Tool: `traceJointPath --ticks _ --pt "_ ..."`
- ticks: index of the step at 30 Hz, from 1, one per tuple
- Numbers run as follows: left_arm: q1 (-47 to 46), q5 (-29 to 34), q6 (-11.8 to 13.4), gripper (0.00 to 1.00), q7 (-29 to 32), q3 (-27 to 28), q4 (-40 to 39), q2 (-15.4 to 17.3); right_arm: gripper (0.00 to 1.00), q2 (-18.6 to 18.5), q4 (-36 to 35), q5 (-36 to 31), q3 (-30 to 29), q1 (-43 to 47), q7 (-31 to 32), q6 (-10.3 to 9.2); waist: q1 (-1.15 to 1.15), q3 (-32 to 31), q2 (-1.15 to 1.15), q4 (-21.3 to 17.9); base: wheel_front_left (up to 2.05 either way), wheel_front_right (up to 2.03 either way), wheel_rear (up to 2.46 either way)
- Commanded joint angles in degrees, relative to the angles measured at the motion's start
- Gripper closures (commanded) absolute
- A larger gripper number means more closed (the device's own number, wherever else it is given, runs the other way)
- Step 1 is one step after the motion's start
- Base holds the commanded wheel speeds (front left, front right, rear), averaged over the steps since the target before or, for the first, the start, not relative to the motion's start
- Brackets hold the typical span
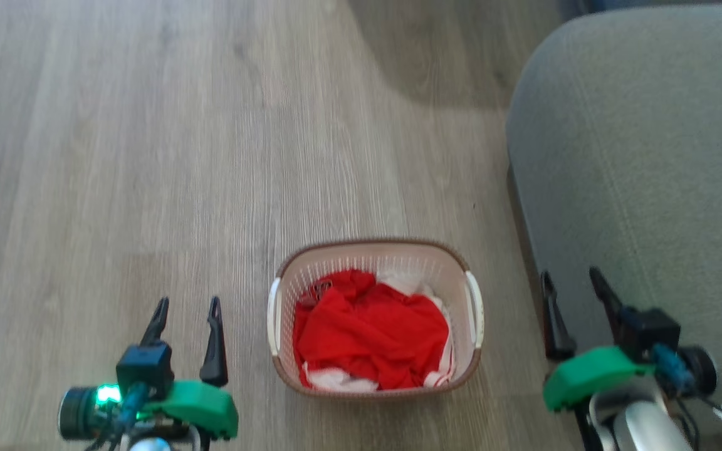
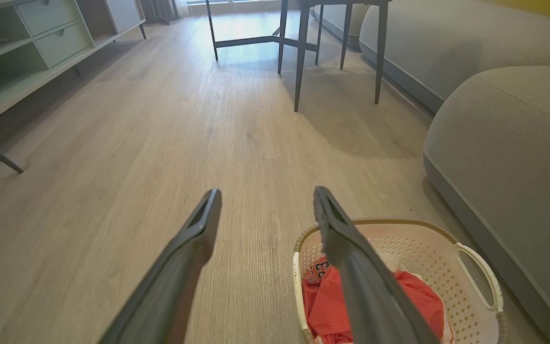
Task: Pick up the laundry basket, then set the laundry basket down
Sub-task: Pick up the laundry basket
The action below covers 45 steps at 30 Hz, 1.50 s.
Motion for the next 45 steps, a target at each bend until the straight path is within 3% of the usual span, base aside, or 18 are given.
traceJointPath --ticks 1,10,21,32,45 --pt "-3.28 -0.41 -0.09 0.0 -0.56 2.03 -1.22 -0.21 0.0 -0.65 -1.48 -0.28 1.11 -3.46 -0.75 -0.01 0.0 2.9 0.0 -0.07 0.0 0.0 0.0" --pt "-11.3 0.02 -0.77 0.0 -0.56 1.96 1.31 -0.26 0.0 -0.65 0.46 -0.5 0.35 -12.34 -0.76 -0.01 0.0 15.61 0.0 -0.92 0.0 0.0 0.0" --pt "-23.2 -1.98 -1.71 0.0 -0.56 -0.14 10.17 -0.27 0.0 -0.65 9.6 -0.28 -0.09 -23.02 -0.76 -0.01 0.0 28.88 0.0 -1.11 0.0 0.0 0.0" --pt "-29.99 -4.17 -2.06 0.0 -0.56 -4.87 21.09 -0.28 0.0 -0.65 19.24 1.09 0.14 -28.2 -0.76 -0.01 0.0 36.07 0.0 0.48 0.0 0.0 0.0" --pt "-38.18 -8.0 -1.86 0.0 -0.56 -9.75 32.51 -0.28 0.0 -0.65 24.39 2.42 2.33 -33.1 -0.76 -0.01 0.0 43.41 0.0 2.18 0.0 0.0 0.0"
